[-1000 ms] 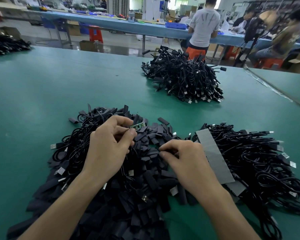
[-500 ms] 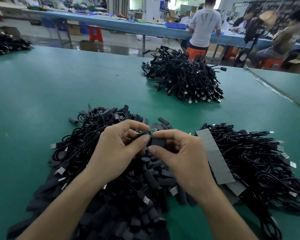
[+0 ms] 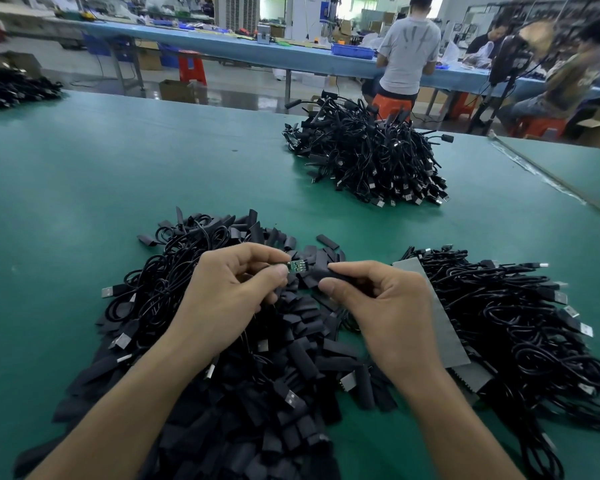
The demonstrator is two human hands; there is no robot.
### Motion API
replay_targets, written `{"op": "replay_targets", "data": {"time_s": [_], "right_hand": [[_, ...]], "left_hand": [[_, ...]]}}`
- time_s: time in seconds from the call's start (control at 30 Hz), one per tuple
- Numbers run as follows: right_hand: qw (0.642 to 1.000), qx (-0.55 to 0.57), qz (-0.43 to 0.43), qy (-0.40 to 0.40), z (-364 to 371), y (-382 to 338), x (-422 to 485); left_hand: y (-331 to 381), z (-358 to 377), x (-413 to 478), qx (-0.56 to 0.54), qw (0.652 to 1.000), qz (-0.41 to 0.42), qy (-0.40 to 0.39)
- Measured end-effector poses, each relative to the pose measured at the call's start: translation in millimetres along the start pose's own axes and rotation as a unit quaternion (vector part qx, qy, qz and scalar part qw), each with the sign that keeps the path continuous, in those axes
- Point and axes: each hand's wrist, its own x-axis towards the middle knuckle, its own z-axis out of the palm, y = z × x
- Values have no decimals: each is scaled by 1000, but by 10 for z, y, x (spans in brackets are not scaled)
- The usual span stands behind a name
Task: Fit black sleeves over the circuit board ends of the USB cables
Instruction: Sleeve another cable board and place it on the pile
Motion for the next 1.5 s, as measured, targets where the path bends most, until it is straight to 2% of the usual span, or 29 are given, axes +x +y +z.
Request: {"op": "replay_targets", "data": {"time_s": [0.23, 0.47, 0.67, 1.2, 1.5], "right_hand": [[997, 66, -2, -39, -7, -24, 11], [995, 78, 0, -60, -1, -6, 18], [996, 68, -1, -49, -3, 0, 20], [997, -1, 0, -82, -60, 46, 36], [996, -37, -3, -83, -56, 52, 23]], "left_hand": [[29, -17, 5, -15, 1000, 1, -14], [33, -9, 9, -24, 1000, -8, -17], [30, -4, 13, -22, 999, -17, -22], [2, -28, 7, 18, 998, -19, -63], [-8, -11, 8, -2, 999, -27, -41]]}}
